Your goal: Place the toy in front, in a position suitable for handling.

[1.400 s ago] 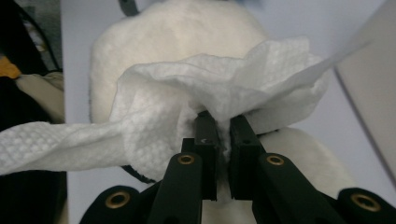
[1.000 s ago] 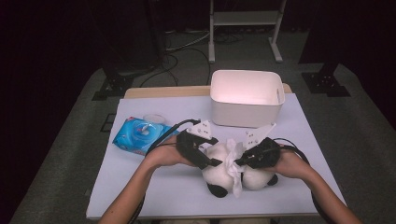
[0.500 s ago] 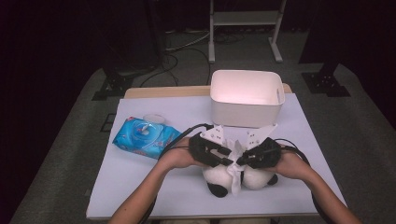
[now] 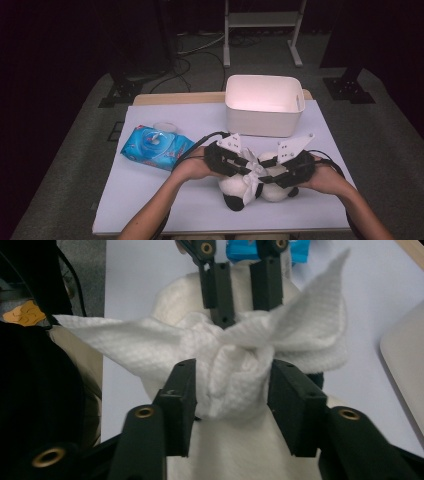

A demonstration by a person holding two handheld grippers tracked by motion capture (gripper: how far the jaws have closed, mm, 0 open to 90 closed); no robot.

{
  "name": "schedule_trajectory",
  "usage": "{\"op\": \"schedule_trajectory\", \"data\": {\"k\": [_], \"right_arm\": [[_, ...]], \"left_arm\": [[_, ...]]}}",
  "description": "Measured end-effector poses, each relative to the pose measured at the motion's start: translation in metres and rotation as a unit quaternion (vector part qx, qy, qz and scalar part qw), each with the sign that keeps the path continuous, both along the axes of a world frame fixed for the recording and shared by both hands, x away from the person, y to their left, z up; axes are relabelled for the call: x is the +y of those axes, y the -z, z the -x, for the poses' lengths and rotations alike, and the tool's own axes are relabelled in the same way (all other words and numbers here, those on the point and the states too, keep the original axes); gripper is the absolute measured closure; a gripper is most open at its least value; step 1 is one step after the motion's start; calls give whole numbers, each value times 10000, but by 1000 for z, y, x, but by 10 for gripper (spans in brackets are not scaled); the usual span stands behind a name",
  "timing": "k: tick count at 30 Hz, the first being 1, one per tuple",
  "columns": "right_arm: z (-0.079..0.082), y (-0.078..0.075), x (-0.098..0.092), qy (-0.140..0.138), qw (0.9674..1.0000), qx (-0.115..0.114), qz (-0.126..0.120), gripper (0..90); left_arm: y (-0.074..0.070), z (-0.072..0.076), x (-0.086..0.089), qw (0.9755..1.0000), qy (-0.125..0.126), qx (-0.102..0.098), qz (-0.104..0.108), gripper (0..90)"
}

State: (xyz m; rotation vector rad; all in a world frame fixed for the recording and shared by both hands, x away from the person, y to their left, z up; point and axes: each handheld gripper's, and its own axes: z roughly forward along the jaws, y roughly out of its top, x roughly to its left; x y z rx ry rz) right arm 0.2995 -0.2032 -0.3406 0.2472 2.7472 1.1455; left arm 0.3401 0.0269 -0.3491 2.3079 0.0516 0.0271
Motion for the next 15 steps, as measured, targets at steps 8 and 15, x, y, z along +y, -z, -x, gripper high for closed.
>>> {"op": "schedule_trajectory", "data": {"k": [8,15], "right_arm": [[-4,11,19,-95,9997,-87,211,517],[-7,15,24,-27,9999,19,118,681]], "left_arm": [[0,0,2,10000,-35,33,-3,695],[-1,1,7,9999,-63,157,30,579]]}}
